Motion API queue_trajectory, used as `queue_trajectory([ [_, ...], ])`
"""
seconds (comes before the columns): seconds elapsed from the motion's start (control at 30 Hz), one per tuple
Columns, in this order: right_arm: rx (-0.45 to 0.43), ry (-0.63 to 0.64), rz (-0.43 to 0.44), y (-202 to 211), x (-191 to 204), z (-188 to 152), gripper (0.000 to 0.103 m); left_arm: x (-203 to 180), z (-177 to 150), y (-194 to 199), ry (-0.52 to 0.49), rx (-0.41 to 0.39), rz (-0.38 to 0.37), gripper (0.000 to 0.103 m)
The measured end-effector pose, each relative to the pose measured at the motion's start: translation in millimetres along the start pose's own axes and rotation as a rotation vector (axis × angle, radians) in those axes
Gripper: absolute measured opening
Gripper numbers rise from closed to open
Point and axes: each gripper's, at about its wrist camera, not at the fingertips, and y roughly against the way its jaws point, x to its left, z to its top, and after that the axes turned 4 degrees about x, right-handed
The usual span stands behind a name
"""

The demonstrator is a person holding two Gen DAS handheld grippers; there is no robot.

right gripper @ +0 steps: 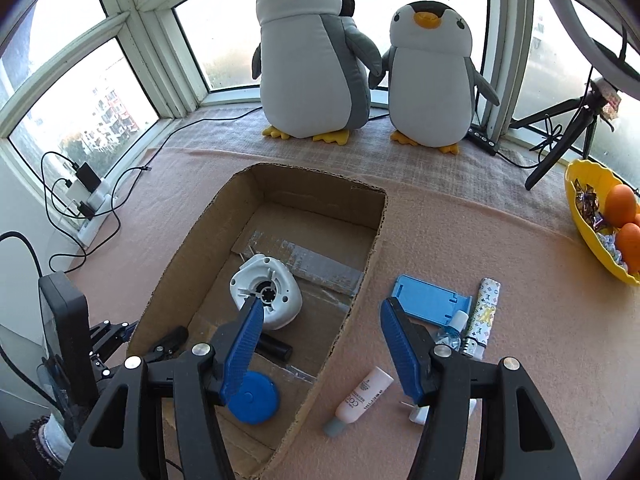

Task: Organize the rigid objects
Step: 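Move the right tool to the white USB charger and grasp it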

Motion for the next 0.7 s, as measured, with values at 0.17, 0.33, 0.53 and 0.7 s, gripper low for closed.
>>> queue_trajectory([
  [0.17,-0.001,-0.073,-0.038,21.4,-43.0,-15.0,0.057,0.3,0.2,-0.2,0.0,0.0,0.0,0.041],
  [0.33,0.031,-0.123,-0.055,24.2,-78.2,-32.6,0.057,1.2,0.5,-0.1,-0.003,0.0,0.001,0.041],
  [0.53,0.077,-0.021,-0.048,13.8,-83.8,-53.0,0.057,1.5,1.1,0.1,-0.008,0.0,0.004,0.041],
  [0.7,0.139,0.127,-0.078,-3.2,-68.7,-67.0,0.057,2.0,1.4,0.0,-0.008,0.001,0.006,0.041],
])
